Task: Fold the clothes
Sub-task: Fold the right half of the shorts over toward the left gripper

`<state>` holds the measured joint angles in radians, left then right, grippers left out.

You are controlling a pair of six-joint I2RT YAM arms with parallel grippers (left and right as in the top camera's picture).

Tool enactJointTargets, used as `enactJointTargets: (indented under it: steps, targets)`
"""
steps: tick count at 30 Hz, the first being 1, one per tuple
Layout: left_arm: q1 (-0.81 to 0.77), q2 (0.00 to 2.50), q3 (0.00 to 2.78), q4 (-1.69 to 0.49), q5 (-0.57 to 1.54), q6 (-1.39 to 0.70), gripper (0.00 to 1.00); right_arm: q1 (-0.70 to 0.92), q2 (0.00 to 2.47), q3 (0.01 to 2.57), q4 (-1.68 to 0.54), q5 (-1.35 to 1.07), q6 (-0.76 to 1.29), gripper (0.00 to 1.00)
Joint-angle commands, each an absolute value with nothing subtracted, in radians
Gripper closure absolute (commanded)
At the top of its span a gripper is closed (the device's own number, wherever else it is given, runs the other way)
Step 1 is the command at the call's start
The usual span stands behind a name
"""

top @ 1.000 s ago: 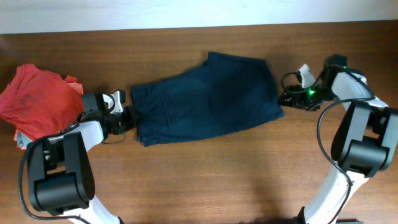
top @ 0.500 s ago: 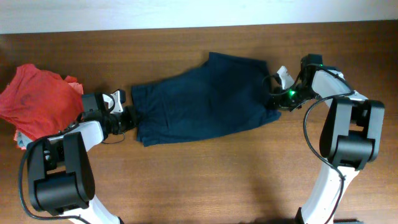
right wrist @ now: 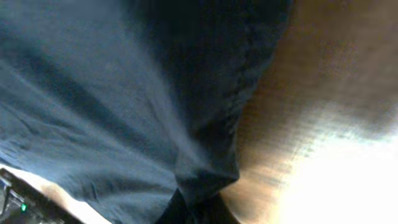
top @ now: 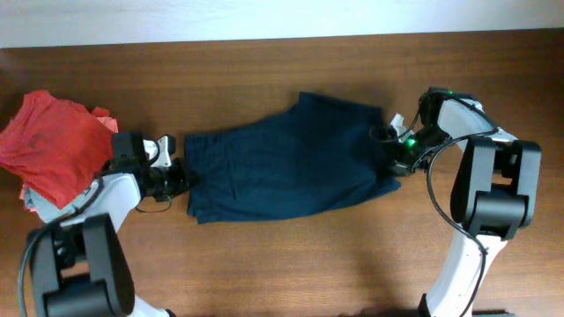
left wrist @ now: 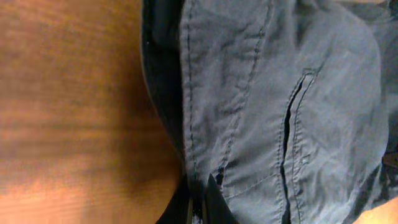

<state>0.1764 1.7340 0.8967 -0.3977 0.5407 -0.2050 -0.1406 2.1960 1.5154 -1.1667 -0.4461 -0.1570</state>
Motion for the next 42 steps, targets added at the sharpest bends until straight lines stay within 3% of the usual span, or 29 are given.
enactJointTargets:
  steps: [1, 7, 11, 18, 23, 29, 42]
  targets:
    - [0.192, 1.7, 0.919, -0.426, 0.462, -0.157, 0.99, -0.13, 2.221, 1.502, -1.201, -0.354, -0.141, 0.96]
    - [0.192, 1.7, 0.918, -0.423, 0.434, -0.114, 0.99, -0.127, 2.22, 1.502, -1.217, -0.327, -0.138, 0.55]
    - [0.196, 1.699, 0.918, -0.424, 0.369, -0.106, 1.0, -0.149, 2.206, 1.512, -1.208, -0.23, -0.07, 0.47]
    - [0.201, 1.689, 0.935, -0.428, 0.377, -0.027, 1.0, -0.159, 2.1, 1.551, -1.192, -0.227, -0.073, 0.67]
    - [0.201, 1.613, 0.942, -0.427, 0.377, -0.021, 0.99, -0.104, 1.98, 1.565, -1.135, -0.26, -0.088, 0.96]
    - [0.201, 1.488, 0.942, -0.435, 0.377, -0.022, 0.99, 0.061, 1.928, 1.563, -1.036, -0.39, -0.142, 0.96]
    - [0.185, 1.365, 0.942, -0.469, 0.49, -0.022, 1.0, 0.393, 2.037, 1.544, -0.688, -0.48, 0.115, 0.96]
